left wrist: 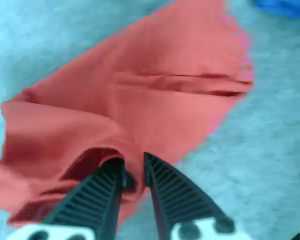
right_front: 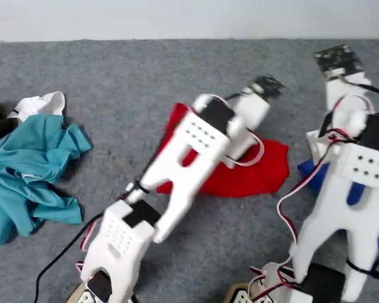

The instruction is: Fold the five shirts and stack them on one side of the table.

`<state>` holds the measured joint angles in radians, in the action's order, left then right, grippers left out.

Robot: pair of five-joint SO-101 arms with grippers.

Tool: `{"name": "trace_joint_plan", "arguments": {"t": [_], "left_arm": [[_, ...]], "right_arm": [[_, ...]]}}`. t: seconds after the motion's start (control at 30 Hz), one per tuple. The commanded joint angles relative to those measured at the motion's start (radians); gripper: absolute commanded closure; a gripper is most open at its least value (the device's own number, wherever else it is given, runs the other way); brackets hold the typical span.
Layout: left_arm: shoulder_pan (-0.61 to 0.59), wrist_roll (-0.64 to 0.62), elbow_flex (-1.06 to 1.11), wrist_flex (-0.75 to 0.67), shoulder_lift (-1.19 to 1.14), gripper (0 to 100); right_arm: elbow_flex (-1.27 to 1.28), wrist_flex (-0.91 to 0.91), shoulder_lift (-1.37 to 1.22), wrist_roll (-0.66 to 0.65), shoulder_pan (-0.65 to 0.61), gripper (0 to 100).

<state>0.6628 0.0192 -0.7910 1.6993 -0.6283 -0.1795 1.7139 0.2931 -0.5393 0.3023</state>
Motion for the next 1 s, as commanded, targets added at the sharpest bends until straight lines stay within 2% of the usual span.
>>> {"name": "trace_joint_plan", "arguments": {"t": [0.0, 0.33, 0.6, 0.77, 0.87, 0.97], "left_arm": [[0.071, -0.008, -0.139, -0.011, -0.043, 99], [0.209, -0.009, -0.581, 0.003, -0.367, 99], [0.255, -0.003, -0.654, -0.152, -0.571, 99], [0.224, 0.034, -0.731, -0.127, -0.580, 98], [0.203, 0.107, -0.812, -0.048, -0.571, 92], [0.203, 0.117, -0.886, -0.003, -0.542, 84]], "right_arm": [[-0.018, 0.005, 0.047, 0.006, 0.054, 80.5], [-0.018, 0.005, 0.059, 0.006, 0.074, 80.5], [-0.018, 0.005, 0.059, 0.006, 0.074, 80.5], [-0.018, 0.005, 0.059, 0.006, 0.074, 80.5], [-0.018, 0.007, 0.059, 0.006, 0.073, 80.5], [-0.018, 0.007, 0.059, 0.006, 0.073, 80.5]]}}
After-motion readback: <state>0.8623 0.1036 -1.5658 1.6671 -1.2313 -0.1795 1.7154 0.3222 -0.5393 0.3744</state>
